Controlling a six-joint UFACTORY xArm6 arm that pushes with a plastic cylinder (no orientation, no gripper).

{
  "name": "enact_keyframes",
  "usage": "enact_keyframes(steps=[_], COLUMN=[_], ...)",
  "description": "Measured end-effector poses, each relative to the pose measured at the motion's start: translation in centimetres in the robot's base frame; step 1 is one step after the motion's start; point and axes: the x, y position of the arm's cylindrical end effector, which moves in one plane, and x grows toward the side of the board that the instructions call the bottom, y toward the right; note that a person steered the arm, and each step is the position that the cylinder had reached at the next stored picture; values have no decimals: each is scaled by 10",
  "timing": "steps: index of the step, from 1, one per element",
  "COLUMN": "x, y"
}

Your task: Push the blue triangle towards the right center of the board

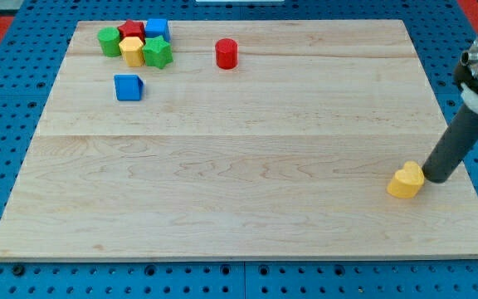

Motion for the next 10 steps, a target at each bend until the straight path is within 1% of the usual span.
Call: enact_keyframes(steps=[1, 2, 3, 4, 5, 6, 7, 8, 9, 10], x=[11, -40, -66, -68, -112, -181, -196, -158, -146, -131], y=[-40, -31, -156, -307, -411, -453, -443, -360, -274, -286])
